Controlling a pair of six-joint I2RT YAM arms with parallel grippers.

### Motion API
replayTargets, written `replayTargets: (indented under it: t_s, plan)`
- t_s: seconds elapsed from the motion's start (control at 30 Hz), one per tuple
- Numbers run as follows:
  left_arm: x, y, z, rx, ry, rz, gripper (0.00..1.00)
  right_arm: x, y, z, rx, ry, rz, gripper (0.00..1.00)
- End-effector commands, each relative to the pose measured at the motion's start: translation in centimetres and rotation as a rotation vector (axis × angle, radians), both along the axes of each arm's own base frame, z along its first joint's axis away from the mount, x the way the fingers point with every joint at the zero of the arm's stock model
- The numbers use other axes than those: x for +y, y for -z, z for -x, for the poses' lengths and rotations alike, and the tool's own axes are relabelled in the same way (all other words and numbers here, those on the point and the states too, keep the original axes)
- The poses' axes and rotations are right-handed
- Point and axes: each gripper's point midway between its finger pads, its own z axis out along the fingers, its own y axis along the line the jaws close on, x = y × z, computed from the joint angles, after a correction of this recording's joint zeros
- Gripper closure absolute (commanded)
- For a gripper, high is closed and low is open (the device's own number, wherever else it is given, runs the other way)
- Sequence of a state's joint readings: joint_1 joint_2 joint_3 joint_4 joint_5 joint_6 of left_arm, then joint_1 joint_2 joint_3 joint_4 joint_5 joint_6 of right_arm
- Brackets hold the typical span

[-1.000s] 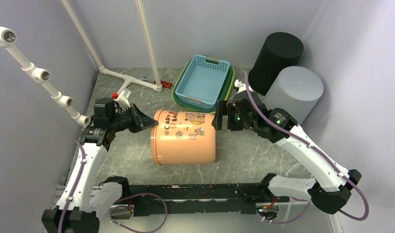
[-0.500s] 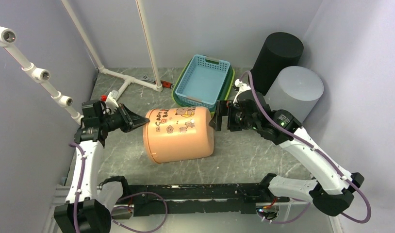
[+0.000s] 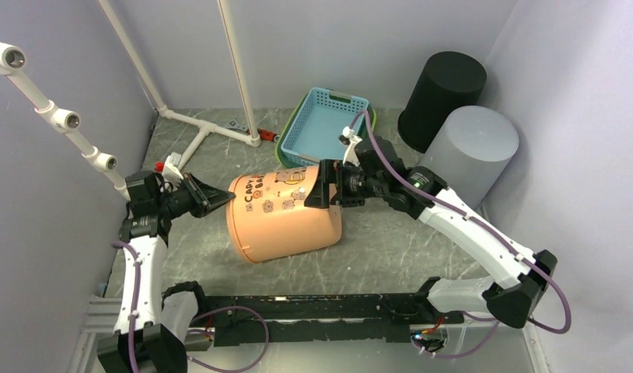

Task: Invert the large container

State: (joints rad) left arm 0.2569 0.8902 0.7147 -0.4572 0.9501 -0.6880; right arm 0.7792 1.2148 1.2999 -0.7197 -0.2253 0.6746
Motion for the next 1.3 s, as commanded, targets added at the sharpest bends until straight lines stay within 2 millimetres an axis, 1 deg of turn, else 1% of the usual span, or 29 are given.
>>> replayTargets:
  t_s: [0.0,0.17,0.27,0.37,0.47,0.53,0.63,0.7,0.77,0.9,1.03,1.13,1.27]
  plan:
    - [1.2,4.2,0.0,0.091,-0.1,-0.044,0.97,2.4,-2.4,0.0,-0.021,-0.084,-0.116,0.11]
    - [1.2,5.0,0.0,0.11,-0.112,-0.014,0.97,3.9,-3.6,0.5,-0.028,-0.145,-0.164,0.15]
    - [0.8,4.7,0.1,0.093,-0.1,0.013,0.97,4.6,-4.1,0.9,-0.04,-0.168,-0.158,0.17]
    - [0.3,3.8,0.2,0.055,-0.071,0.05,0.97,5.2,-4.6,1.3,-0.054,-0.18,-0.158,0.17]
    - [-0.2,2.7,0.5,0.03,-0.046,0.084,0.97,5.5,-5.5,1.5,-0.069,-0.181,-0.181,0.17]
    - [-0.5,1.9,0.9,0.01,-0.035,0.105,0.97,5.6,-6.2,1.4,-0.083,-0.174,-0.19,0.17]
    - [-0.8,1.4,1.1,0.012,-0.03,0.125,0.97,5.5,-7.1,1.3,-0.101,-0.158,-0.203,0.17]
    - [-1.2,1.0,1.1,0.006,-0.025,0.136,0.97,5.5,-7.6,1.2,-0.106,-0.15,-0.212,0.17]
    - [-1.4,0.4,0.9,-0.011,-0.027,0.137,0.97,5.4,-7.7,1.2,-0.102,-0.144,-0.208,0.17]
    - [-2.0,-1.1,0.3,-0.042,-0.03,0.129,0.97,5.1,-7.6,0.9,-0.101,-0.116,-0.198,0.17]
    - [-2.7,-2.7,-0.2,-0.067,-0.018,0.136,0.97,5.0,-8.3,1.0,-0.109,-0.11,-0.216,0.17]
    - [-3.6,-4.0,-0.4,-0.088,0.003,0.137,0.97,4.9,-9.0,1.1,-0.121,-0.109,-0.231,0.17]
    - [-5.1,-4.9,-0.4,-0.103,0.035,0.15,0.97,4.9,-9.9,1.1,-0.134,-0.109,-0.247,0.17]
